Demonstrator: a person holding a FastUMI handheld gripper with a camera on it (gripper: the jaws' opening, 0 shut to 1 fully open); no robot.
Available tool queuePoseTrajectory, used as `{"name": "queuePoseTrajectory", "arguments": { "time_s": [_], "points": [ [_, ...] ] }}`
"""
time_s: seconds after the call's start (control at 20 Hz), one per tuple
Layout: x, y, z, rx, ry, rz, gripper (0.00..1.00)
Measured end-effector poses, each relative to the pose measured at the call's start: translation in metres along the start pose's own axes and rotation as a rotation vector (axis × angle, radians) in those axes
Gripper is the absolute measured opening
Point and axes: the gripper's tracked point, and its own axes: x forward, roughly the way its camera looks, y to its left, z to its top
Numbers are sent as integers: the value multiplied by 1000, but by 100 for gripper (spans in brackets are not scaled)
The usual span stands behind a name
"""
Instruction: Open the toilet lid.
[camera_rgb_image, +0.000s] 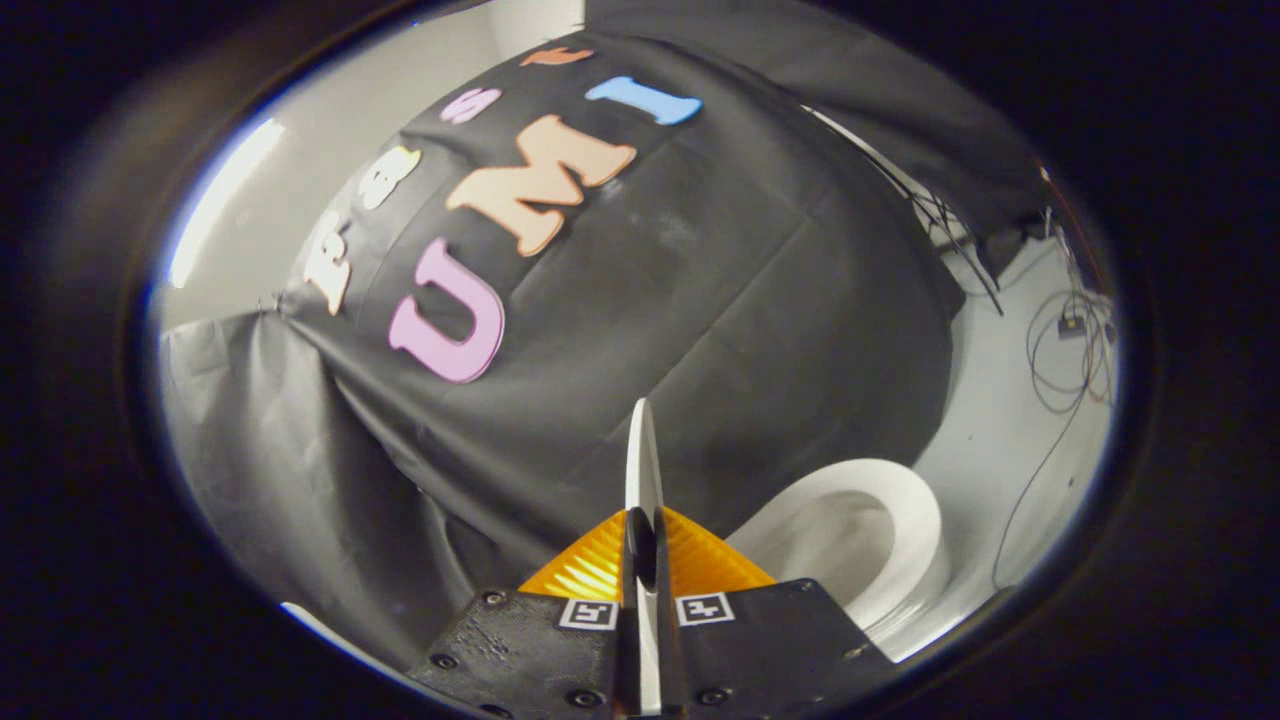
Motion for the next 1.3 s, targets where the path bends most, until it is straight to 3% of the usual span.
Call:
{"name": "queuePoseTrajectory", "arguments": {
  "time_s": [0.45,0.85,1.3],
  "points": [
    [0,67,-12,-263,50,-29,7],
    [14,121,-36,-531,103,-123,7],
    [31,190,-75,-617,134,-54,7]
  ]
}}
